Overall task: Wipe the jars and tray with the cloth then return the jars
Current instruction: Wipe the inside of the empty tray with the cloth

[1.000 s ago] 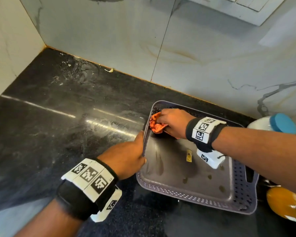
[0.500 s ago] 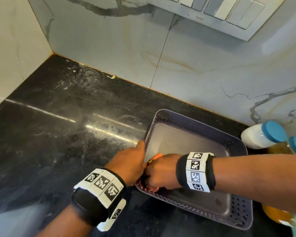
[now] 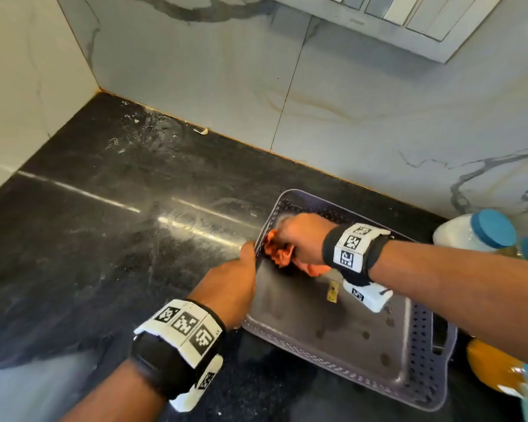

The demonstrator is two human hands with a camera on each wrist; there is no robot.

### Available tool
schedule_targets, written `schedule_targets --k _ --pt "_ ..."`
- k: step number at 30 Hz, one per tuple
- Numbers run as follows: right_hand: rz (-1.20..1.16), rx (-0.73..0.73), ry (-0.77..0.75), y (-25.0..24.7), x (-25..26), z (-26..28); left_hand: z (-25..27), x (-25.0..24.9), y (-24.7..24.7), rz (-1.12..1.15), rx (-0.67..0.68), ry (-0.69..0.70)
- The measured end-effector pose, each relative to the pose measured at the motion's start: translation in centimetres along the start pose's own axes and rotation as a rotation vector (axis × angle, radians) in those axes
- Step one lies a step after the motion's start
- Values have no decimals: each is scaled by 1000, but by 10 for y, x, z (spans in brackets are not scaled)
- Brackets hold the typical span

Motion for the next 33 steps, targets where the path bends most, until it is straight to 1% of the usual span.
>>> schedule_targets --k 1,2,3,4,5,8,9,10,11,12,13,14,15,16,17,19,22,23,25,26,27,29,30,31,32,33 --pt "-92 53 -37 9 18 8 1 -1 3 -6 -1 -5" --pt "-144 100 -109 17 39 17 2 -1 5 4 0 -8" --pt "-143 110 -193 22 61 26 2 -2 4 20 1 -7" --pt "-102 102 -292 31 81 33 2 -1 4 34 12 -12" --pt "-63 111 -352 40 93 39 1 -1 4 43 28 -15" --pt "82 113 -426 58 104 44 2 -2 4 51 80 -3" --pt "127 89 -410 54 102 45 3 -2 5 74 95 -3" --pt "148 28 -362 45 92 42 4 -2 6 107 110 -10" --pt "201 -11 -309 38 76 35 4 -1 6 137 112 -18" --pt "223 -15 -283 34 59 26 4 -1 6 153 109 -25" --pt "216 -36 -215 24 39 16 4 -1 5 161 107 -26" --pt "177 -73 -98 13 16 7 3 -1 5 175 107 -24" --pt "111 -49 47 4 -5 2 3 0 6 188 111 -19" --pt "129 -79 103 0 -15 -2 3 0 6 198 116 -10" --pt "135 -65 130 1 -17 -4 3 0 7 200 118 -3" --pt "101 -19 118 2 6 1 3 2 8 191 112 4" --pt "-110 59 -36 7 64 24 2 1 10 194 98 6" --pt "-149 139 -98 14 85 33 0 1 11 181 93 9" --pt "-10 241 -228 29 116 48 -2 2 11 87 66 17" --pt "28 247 -232 32 119 49 -2 2 10 48 51 14" --pt "84 256 -246 29 117 50 -2 2 11 46 46 12" --pt "128 243 -283 28 96 44 -1 1 11 94 58 5" --pt "174 202 -283 22 77 36 0 1 10 100 62 6" --pt "291 177 -265 13 55 28 0 1 9 98 61 11" --pt "312 122 -160 1 29 20 -1 2 9 96 56 16" --pt "263 74 -35 -10 5 16 -1 2 9 94 50 17"
Point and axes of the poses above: each hand's wrist, its own z-axis away from the middle knuckle, its own y-axis out of the palm, x = y × z, the point moved 9 cm from there along -z, towards the middle knuckle, and after that the axes turned 3 degrees about z, right-handed, at the moved point
